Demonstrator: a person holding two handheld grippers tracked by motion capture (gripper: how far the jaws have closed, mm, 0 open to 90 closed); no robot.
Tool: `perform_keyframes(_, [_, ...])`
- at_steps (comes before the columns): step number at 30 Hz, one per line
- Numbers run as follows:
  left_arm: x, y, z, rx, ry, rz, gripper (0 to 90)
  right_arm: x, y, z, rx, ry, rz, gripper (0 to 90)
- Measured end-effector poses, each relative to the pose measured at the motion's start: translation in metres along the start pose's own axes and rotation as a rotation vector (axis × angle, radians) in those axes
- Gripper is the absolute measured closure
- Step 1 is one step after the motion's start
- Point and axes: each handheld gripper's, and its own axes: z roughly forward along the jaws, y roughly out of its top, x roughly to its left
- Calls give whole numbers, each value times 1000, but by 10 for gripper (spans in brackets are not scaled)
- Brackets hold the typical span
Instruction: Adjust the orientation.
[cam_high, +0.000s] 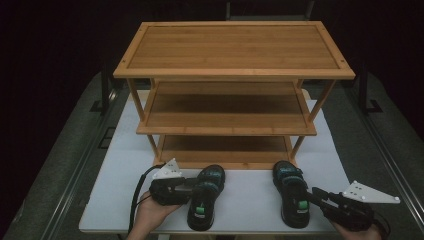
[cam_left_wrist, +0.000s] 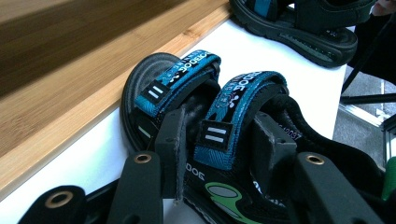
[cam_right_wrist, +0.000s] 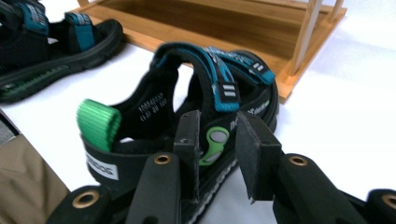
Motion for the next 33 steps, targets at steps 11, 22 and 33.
perform_keyframes(11, [-4, 0, -2, 10, 6, -1, 568, 5, 8, -2, -5, 15, 5, 646])
perform_keyframes(22, [-7, -1, -5, 19, 11, -12, 536, 9, 13, 5, 19, 4, 7, 613])
perform_keyframes(33, [-9, 1, 1, 50, 56, 6, 581, 11, 15, 16, 62, -49, -30, 636])
